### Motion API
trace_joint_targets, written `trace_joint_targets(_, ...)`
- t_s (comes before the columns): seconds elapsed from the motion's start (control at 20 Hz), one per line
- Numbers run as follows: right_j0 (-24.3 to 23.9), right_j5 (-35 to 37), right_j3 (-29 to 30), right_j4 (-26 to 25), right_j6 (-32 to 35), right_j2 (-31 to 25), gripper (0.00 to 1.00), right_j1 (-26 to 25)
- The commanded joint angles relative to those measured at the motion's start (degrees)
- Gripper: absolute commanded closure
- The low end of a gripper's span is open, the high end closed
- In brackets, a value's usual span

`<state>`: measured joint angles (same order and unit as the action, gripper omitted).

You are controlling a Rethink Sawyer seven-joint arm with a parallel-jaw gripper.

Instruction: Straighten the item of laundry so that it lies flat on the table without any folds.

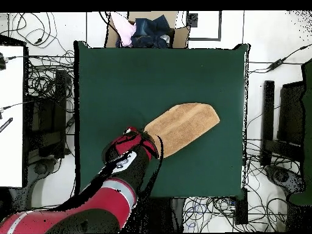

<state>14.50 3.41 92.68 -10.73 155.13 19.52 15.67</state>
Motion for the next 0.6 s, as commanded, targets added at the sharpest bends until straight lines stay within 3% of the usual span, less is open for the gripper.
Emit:
trace_joint_targets(0.05, 2.2, 3.6, -2.7, 8.1, 8.5, -11.1, 1.00, -0.8)
trace_joint_targets(0.6, 7.0, 12.2, -5.1, 17.2, 10.9, -5.9, 1.00, -1.2)
